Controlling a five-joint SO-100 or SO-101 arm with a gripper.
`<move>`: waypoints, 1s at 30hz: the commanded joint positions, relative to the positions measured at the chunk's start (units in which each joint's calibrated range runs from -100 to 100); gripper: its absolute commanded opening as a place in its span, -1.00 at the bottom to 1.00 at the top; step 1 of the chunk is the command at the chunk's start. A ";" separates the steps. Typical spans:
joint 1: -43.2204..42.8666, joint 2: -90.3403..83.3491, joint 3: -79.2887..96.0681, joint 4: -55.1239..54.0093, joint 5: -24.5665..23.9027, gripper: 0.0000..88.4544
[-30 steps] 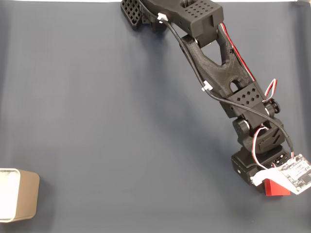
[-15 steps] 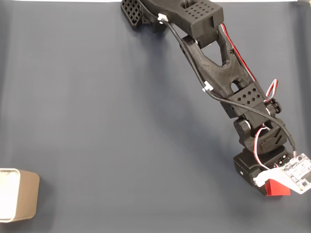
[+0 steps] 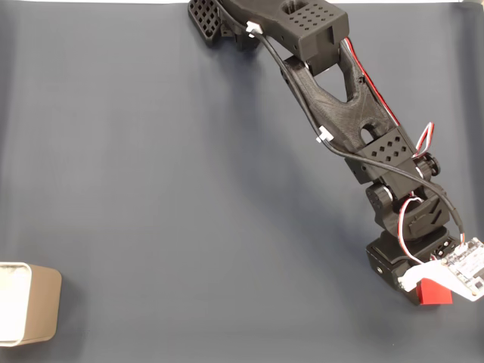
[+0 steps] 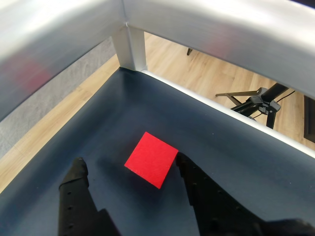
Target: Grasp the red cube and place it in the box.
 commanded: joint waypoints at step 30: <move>-2.38 -0.85 -3.71 -1.02 -0.05 -0.07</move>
